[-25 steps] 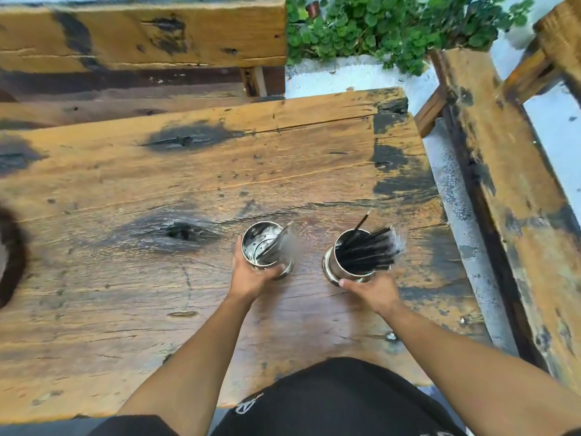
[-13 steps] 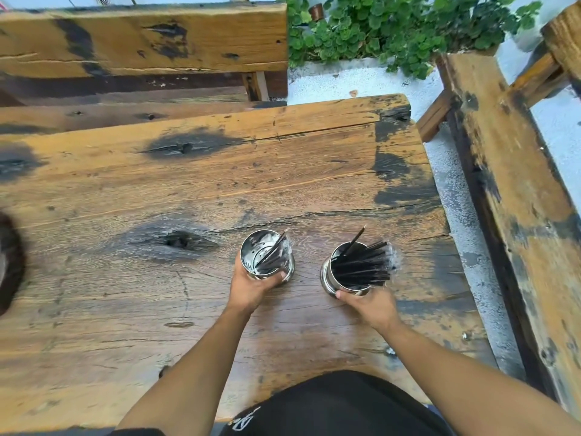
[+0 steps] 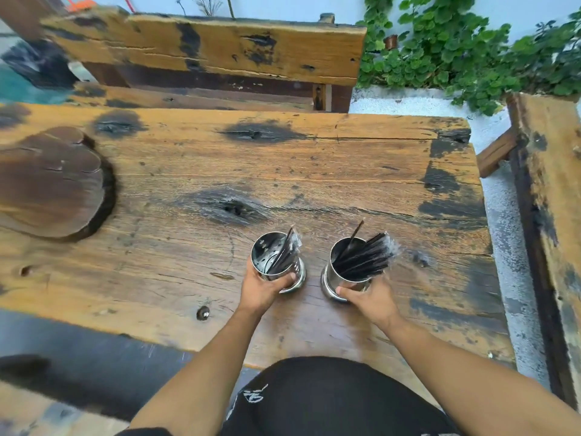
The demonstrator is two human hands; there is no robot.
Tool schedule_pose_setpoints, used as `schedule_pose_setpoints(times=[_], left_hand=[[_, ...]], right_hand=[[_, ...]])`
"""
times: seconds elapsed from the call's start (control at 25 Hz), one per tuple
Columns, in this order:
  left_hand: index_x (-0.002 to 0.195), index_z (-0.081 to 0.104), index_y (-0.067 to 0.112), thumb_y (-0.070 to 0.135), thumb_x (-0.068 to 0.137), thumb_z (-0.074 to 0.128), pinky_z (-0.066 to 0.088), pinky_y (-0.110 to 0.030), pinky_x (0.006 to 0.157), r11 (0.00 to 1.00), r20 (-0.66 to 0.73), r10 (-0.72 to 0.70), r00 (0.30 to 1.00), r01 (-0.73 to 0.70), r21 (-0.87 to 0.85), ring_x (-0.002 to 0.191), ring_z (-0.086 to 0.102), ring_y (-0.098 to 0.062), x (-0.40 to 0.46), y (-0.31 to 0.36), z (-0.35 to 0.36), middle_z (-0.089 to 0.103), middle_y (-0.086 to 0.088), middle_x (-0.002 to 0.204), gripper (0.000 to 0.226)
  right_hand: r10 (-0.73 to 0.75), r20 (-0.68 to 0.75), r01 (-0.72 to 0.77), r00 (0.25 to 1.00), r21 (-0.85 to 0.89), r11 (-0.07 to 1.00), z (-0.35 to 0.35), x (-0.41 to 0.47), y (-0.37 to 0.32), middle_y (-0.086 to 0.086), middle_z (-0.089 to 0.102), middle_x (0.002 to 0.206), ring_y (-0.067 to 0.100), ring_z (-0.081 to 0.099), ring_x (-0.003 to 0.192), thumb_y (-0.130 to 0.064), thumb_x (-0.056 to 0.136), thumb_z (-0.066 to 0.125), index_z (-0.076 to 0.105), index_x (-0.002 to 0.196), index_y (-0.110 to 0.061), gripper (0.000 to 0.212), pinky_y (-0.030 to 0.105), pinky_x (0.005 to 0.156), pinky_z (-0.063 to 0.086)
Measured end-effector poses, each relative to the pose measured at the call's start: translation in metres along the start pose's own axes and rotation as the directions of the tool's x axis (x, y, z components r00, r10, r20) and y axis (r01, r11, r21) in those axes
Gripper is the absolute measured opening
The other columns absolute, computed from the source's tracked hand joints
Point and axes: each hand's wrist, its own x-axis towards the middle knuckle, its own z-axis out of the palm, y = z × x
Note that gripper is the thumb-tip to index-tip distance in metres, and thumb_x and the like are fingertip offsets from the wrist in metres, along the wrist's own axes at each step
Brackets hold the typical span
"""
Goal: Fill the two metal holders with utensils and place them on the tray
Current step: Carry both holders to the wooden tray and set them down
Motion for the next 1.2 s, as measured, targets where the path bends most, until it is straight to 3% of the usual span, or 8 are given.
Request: schedule_pose_setpoints(times=[0.08, 0.24, 0.4, 0.56, 0.72, 0.92, 1.12, 1.2], left_hand=[[0.132, 0.051, 0.016, 0.018, 0.05, 0.102, 0.056, -0.038, 0.102, 1.0, -0.072, -0.02, 0.997, 0.02, -0.007, 0.115, 0.071, -0.018, -0.024, -0.009, -0.017, 0.074, -0.002, 0.121, 0.097], [0.13, 0.051, 0.013, 0.004, 0.062, 0.097, 0.055, -0.011, 0.082, 0.999, -0.215, -0.038, 0.976, 0.036, -0.016, 0.106, 0.072, -0.007, -0.067, -0.029, -0.048, 0.074, 0.001, 0.115, 0.083], [0.127, 0.055, 0.019, 0.02, 0.056, 0.1, 0.057, -0.025, 0.093, 0.999, -0.355, -0.048, 0.934, 0.05, -0.005, 0.106, 0.072, -0.009, -0.098, -0.054, -0.083, 0.075, 0.004, 0.113, 0.084], [0.126, 0.06, 0.018, 0.036, 0.052, 0.1, 0.057, -0.041, 0.102, 0.997, -0.41, -0.075, 0.909, 0.08, -0.006, 0.105, 0.074, -0.009, -0.112, -0.076, -0.122, 0.076, 0.001, 0.113, 0.086], [0.132, 0.051, 0.019, 0.019, 0.06, 0.099, 0.052, -0.034, 0.105, 0.998, -0.433, -0.062, 0.899, 0.051, -0.036, 0.111, 0.069, -0.01, -0.119, -0.08, -0.162, 0.071, 0.001, 0.12, 0.086], [0.134, 0.05, 0.023, 0.028, 0.055, 0.101, 0.052, -0.04, 0.108, 0.997, -0.472, -0.063, 0.88, 0.031, -0.076, 0.115, 0.067, -0.012, -0.119, -0.102, -0.245, 0.069, 0.003, 0.124, 0.094], [0.135, 0.05, 0.018, 0.016, 0.062, 0.098, 0.048, -0.03, 0.104, 0.99, -0.5, -0.063, 0.864, -0.009, -0.14, 0.115, 0.064, -0.011, -0.126, -0.117, -0.327, 0.066, 0.004, 0.123, 0.087], [0.134, 0.05, 0.017, 0.017, 0.062, 0.098, 0.047, -0.027, 0.102, 0.99, -0.525, -0.072, 0.848, -0.004, -0.141, 0.114, 0.064, -0.012, -0.128, -0.127, -0.36, 0.066, 0.003, 0.123, 0.087]], right_hand=[[-0.055, 0.025, 0.056, 0.998, -0.01, 0.998, 0.009, -0.016, -0.033, -0.011, 0.065, 0.117, 0.008, 0.063, 0.111, -0.073, 0.049, 0.088, 0.059, 0.121, -0.034, 0.087, 0.037, 0.101, 0.053], [-0.141, 0.137, 0.147, 0.98, -0.031, 0.989, 0.042, -0.037, -0.065, -0.006, 0.063, 0.12, 0.012, 0.06, 0.112, -0.066, 0.049, 0.089, 0.055, 0.124, -0.034, 0.089, 0.035, 0.101, 0.051], [-0.18, 0.291, 0.208, 0.94, -0.068, 0.976, 0.094, -0.031, -0.041, -0.01, 0.068, 0.11, 0.007, 0.067, 0.103, -0.085, 0.044, 0.079, 0.063, 0.115, -0.031, 0.091, 0.034, 0.092, 0.057], [-0.251, 0.363, 0.31, 0.897, -0.112, 0.944, 0.111, -0.075, -0.098, -0.009, 0.061, 0.116, 0.005, 0.06, 0.106, -0.078, 0.048, 0.082, 0.063, 0.118, -0.027, 0.089, 0.027, 0.098, 0.051], [-0.297, 0.411, 0.365, 0.862, -0.095, 0.926, 0.141, -0.104, -0.142, -0.006, 0.048, 0.13, 0.008, 0.046, 0.117, -0.063, 0.052, 0.082, 0.05, 0.137, -0.023, 0.1, 0.024, 0.1, 0.036], [-0.321, 0.417, 0.405, 0.85, -0.128, 0.905, 0.213, -0.125, -0.182, -0.007, 0.054, 0.126, 0.01, 0.054, 0.117, -0.065, 0.051, 0.085, 0.051, 0.132, -0.029, 0.095, 0.035, 0.108, 0.046], [-0.298, 0.438, 0.401, 0.848, -0.165, 0.901, 0.288, -0.142, -0.221, -0.008, 0.056, 0.125, 0.011, 0.055, 0.117, -0.071, 0.049, 0.085, 0.05, 0.131, -0.03, 0.098, 0.037, 0.109, 0.045], [-0.301, 0.429, 0.391, 0.852, -0.14, 0.909, 0.318, -0.155, -0.237, -0.007, 0.062, 0.119, 0.012, 0.06, 0.113, -0.062, 0.053, 0.088, 0.049, 0.128, -0.03, 0.09, 0.034, 0.103, 0.047]])
